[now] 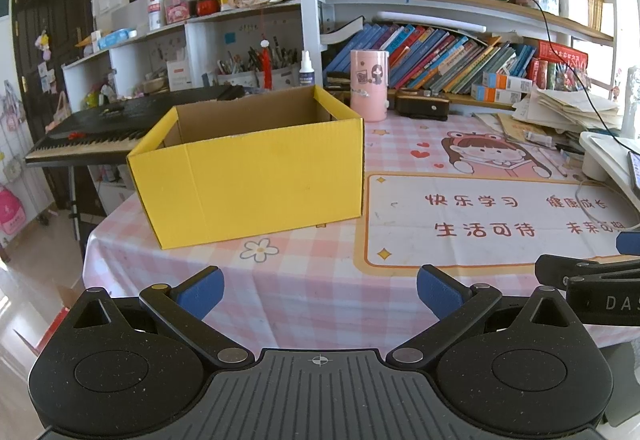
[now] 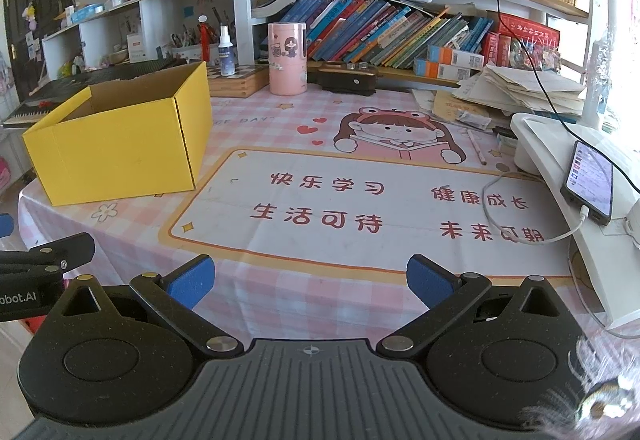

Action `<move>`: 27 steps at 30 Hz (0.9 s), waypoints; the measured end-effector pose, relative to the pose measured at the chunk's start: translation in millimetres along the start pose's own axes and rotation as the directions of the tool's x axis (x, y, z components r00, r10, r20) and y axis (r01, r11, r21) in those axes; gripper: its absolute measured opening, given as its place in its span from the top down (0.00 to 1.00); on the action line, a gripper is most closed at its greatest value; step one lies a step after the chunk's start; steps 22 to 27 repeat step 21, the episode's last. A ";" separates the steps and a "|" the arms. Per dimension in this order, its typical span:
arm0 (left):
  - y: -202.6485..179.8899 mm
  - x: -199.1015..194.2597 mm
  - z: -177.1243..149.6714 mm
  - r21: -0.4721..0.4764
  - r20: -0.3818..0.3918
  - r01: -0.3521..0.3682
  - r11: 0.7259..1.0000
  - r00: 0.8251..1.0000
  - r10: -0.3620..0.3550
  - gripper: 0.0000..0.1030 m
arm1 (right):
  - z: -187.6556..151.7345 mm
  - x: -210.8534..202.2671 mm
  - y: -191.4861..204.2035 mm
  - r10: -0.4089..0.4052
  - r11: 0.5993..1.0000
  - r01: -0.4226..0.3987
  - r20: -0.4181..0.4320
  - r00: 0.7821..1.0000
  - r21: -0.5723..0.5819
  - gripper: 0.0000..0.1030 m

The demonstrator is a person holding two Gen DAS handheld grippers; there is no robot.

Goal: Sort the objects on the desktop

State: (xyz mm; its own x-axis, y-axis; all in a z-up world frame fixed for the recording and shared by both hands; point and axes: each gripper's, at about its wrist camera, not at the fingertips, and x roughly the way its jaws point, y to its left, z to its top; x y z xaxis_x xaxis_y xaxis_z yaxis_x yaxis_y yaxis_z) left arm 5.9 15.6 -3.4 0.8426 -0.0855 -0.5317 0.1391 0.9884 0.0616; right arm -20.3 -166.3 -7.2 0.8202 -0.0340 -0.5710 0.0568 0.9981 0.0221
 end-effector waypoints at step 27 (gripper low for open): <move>2.2 0.2 -0.8 -0.030 0.004 0.023 0.999 1.000 -0.022 0.00 | -0.4 1.8 1.2 0.005 1.000 -0.005 -0.011 1.000 0.000 0.00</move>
